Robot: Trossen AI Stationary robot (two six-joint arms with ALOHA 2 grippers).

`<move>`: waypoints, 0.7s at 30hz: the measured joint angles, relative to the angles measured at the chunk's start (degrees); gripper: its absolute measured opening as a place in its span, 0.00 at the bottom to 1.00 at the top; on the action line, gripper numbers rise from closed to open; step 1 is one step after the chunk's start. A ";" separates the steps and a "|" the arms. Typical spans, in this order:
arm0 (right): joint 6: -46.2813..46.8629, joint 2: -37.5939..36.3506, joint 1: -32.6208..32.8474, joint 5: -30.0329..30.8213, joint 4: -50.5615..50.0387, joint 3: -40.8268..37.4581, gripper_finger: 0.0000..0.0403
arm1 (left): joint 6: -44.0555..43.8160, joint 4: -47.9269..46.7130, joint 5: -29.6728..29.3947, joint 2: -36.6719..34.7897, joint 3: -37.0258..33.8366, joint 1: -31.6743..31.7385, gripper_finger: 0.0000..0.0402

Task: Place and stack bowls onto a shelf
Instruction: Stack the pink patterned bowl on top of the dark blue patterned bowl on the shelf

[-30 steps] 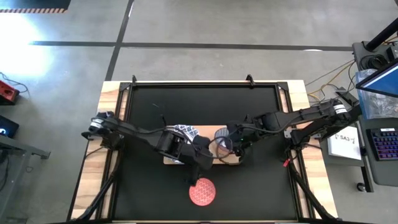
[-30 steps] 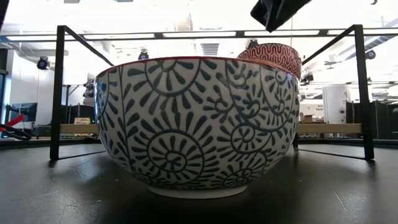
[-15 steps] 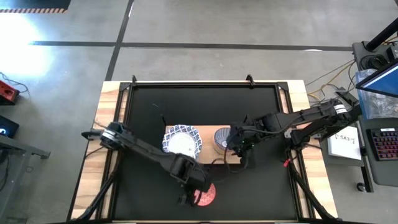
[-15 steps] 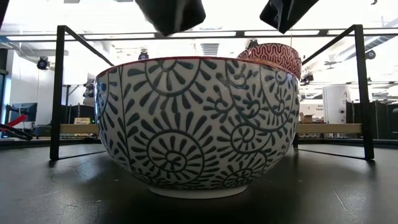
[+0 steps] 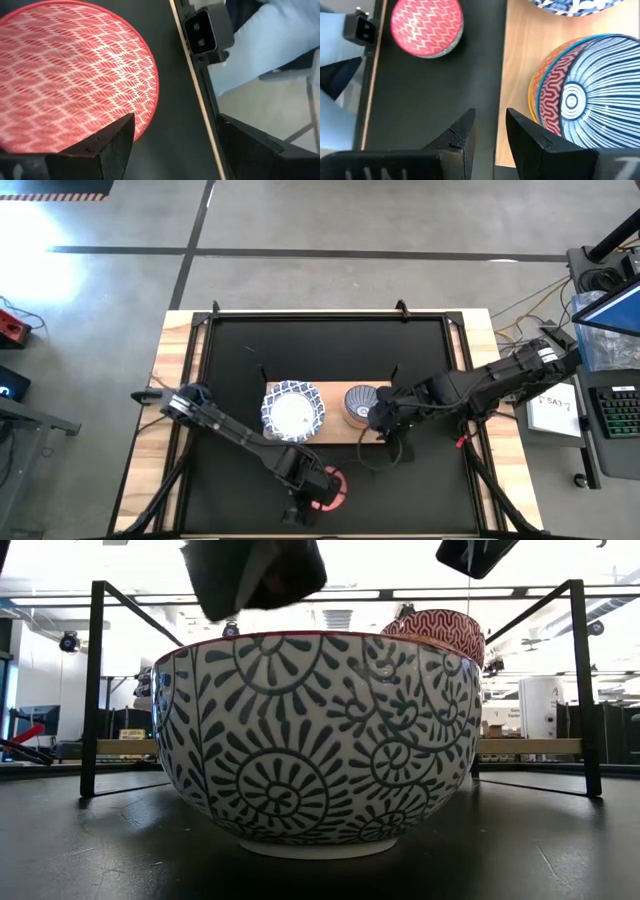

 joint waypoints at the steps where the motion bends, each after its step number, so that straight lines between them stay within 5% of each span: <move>1: 0.26 0.00 0.38 0.93 -0.02 0.00 0.24 | 0.88 0.23 -0.03 0.42 0.00 -0.10 0.65; 9: 3.98 0.00 2.19 3.47 1.14 0.00 0.21 | 11.40 0.85 -2.18 4.09 0.00 -0.50 0.65; 21: 7.29 0.00 3.20 3.50 1.31 -0.02 0.19 | 10.60 -1.21 -2.80 6.56 0.00 -0.50 0.65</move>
